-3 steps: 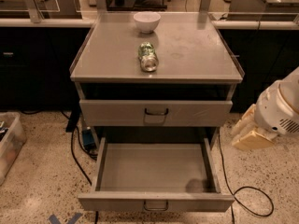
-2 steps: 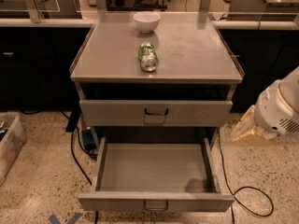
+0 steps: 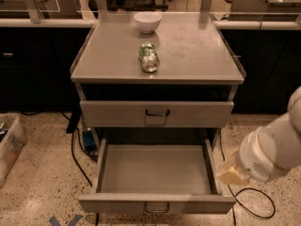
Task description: Close middle drawer
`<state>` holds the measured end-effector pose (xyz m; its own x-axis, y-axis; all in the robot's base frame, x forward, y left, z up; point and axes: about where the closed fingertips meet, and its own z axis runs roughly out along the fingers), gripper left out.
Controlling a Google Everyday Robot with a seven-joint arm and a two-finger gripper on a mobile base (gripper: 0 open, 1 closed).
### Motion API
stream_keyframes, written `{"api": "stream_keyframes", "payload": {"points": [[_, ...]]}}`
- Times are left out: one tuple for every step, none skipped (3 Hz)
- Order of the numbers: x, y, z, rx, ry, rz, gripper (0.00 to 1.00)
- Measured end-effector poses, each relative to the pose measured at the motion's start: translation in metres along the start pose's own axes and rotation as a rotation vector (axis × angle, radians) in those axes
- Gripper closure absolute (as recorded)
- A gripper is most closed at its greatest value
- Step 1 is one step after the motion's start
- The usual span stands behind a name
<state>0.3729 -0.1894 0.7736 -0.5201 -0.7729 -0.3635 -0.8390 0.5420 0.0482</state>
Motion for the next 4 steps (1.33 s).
{"api": "stream_keyframes", "payload": {"points": [[0.008, 0.027, 0.061, -0.065, -0.066, 0.134, 1.0], [0.007, 0.053, 0.096, -0.149, -0.159, 0.222, 1.0], [0.002, 0.054, 0.093, -0.153, -0.171, 0.233, 1.0], [0.002, 0.055, 0.097, -0.14, -0.172, 0.237, 1.0]]}}
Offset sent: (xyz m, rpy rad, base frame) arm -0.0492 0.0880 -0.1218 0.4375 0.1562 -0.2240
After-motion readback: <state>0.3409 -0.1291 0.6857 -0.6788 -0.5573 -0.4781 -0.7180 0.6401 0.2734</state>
